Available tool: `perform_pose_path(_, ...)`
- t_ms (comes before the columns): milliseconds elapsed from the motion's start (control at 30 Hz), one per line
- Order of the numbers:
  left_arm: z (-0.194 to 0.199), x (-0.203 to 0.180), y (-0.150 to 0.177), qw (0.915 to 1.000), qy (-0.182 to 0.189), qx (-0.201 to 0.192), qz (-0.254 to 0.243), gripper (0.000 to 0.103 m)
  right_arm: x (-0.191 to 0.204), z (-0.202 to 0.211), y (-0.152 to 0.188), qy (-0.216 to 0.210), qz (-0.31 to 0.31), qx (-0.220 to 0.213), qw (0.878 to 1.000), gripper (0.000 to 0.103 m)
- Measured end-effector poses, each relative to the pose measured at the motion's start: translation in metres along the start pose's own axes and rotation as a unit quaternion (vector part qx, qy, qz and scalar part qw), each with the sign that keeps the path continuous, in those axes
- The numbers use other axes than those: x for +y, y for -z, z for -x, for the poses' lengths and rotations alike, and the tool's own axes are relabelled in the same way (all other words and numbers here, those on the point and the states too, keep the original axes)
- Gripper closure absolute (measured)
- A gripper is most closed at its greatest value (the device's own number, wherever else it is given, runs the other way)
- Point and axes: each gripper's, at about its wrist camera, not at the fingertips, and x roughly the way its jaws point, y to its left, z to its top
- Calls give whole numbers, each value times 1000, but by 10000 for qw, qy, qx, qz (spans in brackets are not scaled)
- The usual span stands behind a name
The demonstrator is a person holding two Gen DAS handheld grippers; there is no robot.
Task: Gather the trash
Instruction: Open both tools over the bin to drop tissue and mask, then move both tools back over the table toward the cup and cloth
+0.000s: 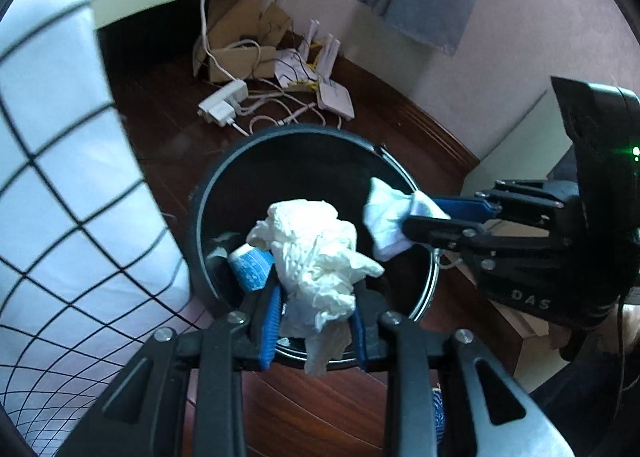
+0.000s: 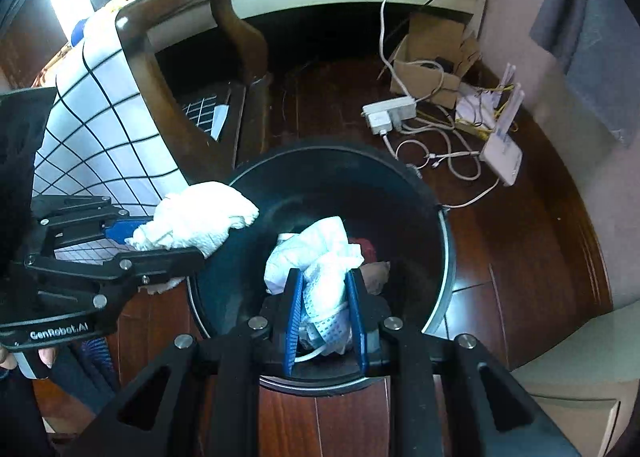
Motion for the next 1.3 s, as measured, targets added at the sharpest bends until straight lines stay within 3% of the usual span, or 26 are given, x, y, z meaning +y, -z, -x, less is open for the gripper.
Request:
perform_pose_path(33, -1, 1, 0, 10000, -11, -51, 48, 67, -1, -6, 1, -2, 0, 80, 10000, 78)
perform_pose_path(67, -3, 4, 0, 9999, -61, -84, 108, 46, -2, -12, 4, 110, 48, 152, 9998, 69)
perform_pose_path(100, -4, 7, 1, 9997, -100, -59, 203, 34, -2, -17, 7, 423, 143, 247, 9987, 36)
perform_pose_path(133, -4, 10, 2, 9995, -93, -62, 300, 23, -4, -18, 9, 586, 188, 250, 9978, 21)
perform_pose_path(167, -2, 12, 4, 9993, -179, -71, 324, 21, -7, -18, 11, 621, 181, 223, 9977, 16)
perform_pose_path(333, 5, 25, 11, 9972, -602, -169, 416, 9, -18, -13, 12, 846, 19, 285, 9960, 12)
perform_pose_path(367, 5, 27, 11, 9965, -685, -191, 431, 6, -19, -11, 12, 907, 0, 258, 9955, 0)
perform_pose_path(633, 22, 29, 15, 9918, -1110, -459, 447, 3, -11, 7, 3, 909, -100, -34, 9958, 0)
perform_pose_path(1300, 99, 25, 21, 9820, -1429, -1060, 637, 3, 48, 66, -32, 660, 313, -841, 9938, 0)
